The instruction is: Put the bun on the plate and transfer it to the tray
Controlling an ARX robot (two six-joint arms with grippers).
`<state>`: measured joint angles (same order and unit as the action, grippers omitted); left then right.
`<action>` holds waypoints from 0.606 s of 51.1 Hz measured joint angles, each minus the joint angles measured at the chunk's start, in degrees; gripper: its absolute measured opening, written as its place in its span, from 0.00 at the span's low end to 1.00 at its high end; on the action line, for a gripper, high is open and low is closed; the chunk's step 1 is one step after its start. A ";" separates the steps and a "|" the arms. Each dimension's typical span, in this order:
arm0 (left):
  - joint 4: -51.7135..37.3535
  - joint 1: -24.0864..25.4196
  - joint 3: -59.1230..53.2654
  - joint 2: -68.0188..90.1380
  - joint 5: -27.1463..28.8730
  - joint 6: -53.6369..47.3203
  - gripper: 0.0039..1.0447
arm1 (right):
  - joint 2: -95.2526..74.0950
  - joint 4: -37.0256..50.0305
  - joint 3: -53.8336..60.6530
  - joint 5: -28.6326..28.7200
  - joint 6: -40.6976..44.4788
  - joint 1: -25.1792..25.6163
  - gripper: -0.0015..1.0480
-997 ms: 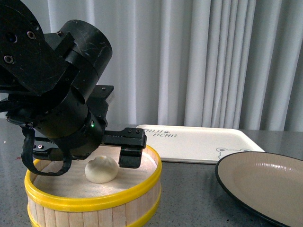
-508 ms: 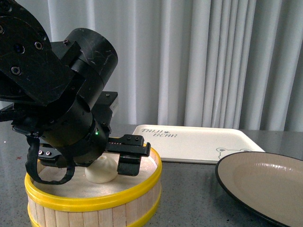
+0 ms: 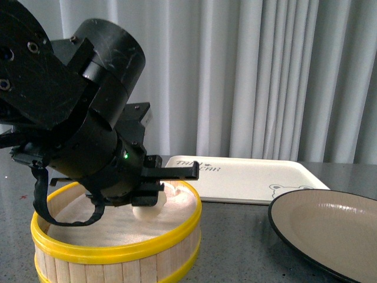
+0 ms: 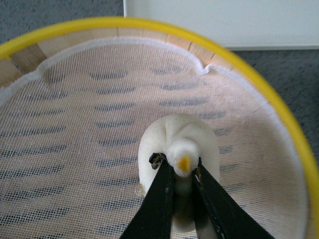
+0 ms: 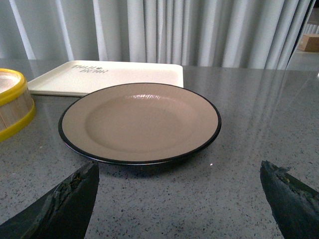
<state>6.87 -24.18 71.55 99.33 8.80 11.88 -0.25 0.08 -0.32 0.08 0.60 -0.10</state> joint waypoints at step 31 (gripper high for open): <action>-16.59 -11.13 0.48 -1.62 -9.33 -5.84 0.04 | 0.00 0.00 0.00 0.00 0.00 0.00 0.92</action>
<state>-9.72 -35.31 72.03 97.71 -0.54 6.04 -0.25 0.08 -0.32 0.08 0.60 -0.10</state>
